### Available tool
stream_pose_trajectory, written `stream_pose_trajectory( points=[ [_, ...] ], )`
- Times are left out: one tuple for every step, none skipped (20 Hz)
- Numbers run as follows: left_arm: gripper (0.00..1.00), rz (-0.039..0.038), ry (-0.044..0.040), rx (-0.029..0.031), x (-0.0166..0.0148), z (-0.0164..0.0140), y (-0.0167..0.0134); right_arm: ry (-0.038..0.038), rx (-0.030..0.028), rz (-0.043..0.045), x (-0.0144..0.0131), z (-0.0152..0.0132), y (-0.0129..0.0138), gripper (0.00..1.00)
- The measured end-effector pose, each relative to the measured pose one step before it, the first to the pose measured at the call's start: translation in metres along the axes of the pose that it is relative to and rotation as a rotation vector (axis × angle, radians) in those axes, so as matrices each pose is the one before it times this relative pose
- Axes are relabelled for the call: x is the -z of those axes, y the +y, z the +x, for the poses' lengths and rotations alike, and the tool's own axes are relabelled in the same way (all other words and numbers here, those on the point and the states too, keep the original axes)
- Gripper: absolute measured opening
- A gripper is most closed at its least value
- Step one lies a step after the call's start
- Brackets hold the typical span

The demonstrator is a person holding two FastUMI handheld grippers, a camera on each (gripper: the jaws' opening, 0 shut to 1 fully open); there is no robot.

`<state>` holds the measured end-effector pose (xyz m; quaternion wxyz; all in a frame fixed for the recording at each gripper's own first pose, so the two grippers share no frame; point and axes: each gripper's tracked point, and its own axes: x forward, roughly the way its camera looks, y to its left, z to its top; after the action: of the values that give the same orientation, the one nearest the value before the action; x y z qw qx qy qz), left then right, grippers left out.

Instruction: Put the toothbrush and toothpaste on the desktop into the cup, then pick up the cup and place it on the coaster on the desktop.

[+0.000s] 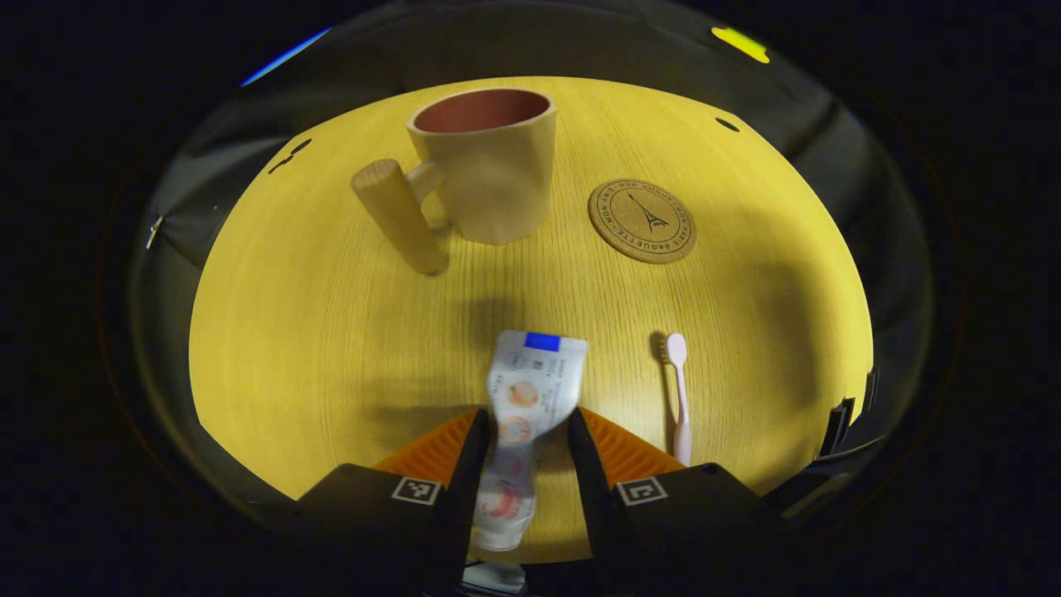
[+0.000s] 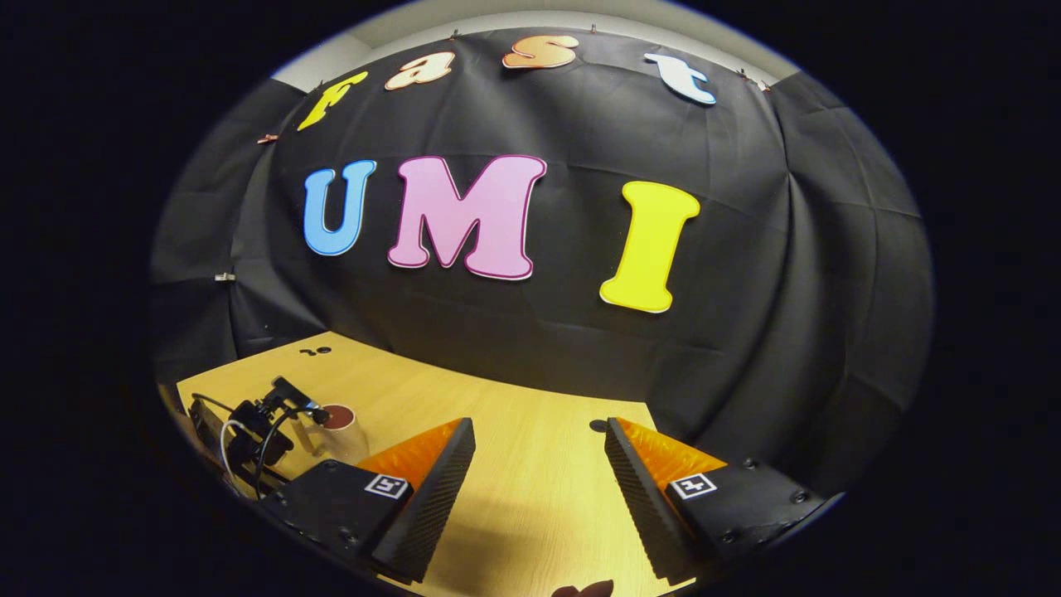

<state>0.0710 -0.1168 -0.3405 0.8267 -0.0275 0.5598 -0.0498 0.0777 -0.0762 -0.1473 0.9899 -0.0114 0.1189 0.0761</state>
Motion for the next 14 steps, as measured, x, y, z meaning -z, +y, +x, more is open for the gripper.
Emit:
stream_pose_trajectory(
  points=[
    [0.61, 0.02938, 0.02262, 0.00391, -0.00126, -0.00198, -0.0009, -0.0074, -0.01387, -0.0043, 0.00093, -0.00142, 0.00336, 0.97],
    [0.54, 0.02463, 0.01721, 0.00603, 0.00073, 0.00202, -0.00044, -0.00129, -0.01698, -0.00467, 0.00283, -0.00022, 0.00436, 0.97],
    [0.49, 0.01731, 0.02097, 0.00379, -0.00073, 0.00035, -0.00073, 0.00269, -0.02088, -0.00223, 0.00262, -0.00119, 0.00644, 0.97],
    [0.45, 0.01691, 0.01692, 0.00135, 0.00013, -0.00036, -0.0009, 0.00365, -0.01985, 0.00024, 0.00226, -0.0008, 0.00649, 0.98],
    [0.45, 0.01751, 0.00692, 0.00519, -0.00114, 0.00012, -0.00149, 0.00923, -0.01929, 0.00312, 0.00312, -0.00115, 0.00693, 0.97],
    [0.43, 0.01061, 0.00176, 0.00168, -0.00089, 0.00059, -0.00041, 0.01183, -0.01886, 0.00639, 0.00498, -0.00136, 0.00719, 0.97],
    [0.37, 0.00751, -0.00456, 0.00283, -0.00123, -0.00022, -0.00112, 0.01509, -0.0159, 0.00872, 0.00426, -0.00148, 0.00816, 0.97],
    [0.35, 0.00871, -0.00988, 0.00459, -0.00026, -0.00043, -0.00099, 0.0188, -0.01633, 0.01351, 0.0047, -0.00136, 0.00833, 0.97],
    [0.3, 0.0104, -0.01358, 0.00798, -0.00108, 0.0002, -0.00091, 0.02496, -0.01057, 0.01671, 0.00692, -0.00203, 0.00864, 0.97],
    [0.29, 0.01213, -0.01309, 0.00761, 0.00045, 0.00024, 0.0003, 0.0245, -0.00372, 0.01869, 0.00536, -0.00164, 0.00794, 0.97],
    [0.25, 0.01311, -0.01061, 0.01089, -0.00006, -0.00121, 0.00038, 0.03029, 0.00209, 0.02244, 0.00811, -0.00201, 0.00857, 0.97],
    [0.24, 0.00668, -0.01297, 0.02133, 0.00151, -0.00099, -0.00084, 0.03283, 0.00431, 0.01963, 0.00827, -0.00195, 0.0079, 0.97],
    [0.22, -0.00205, -0.00259, 0.02555, 0.00246, -0.00351, -0.00177, 0.04015, 0.01228, 0.01727, 0.01015, -0.00129, 0.00631, 0.98],
    [0.21, -0.00006, -0.01257, 0.03063, 0.00287, -0.00287, -0.00131, 0.03686, 0.00753, 0.01644, 0.01158, -0.00174, 0.00706, 0.98]
  ],
)
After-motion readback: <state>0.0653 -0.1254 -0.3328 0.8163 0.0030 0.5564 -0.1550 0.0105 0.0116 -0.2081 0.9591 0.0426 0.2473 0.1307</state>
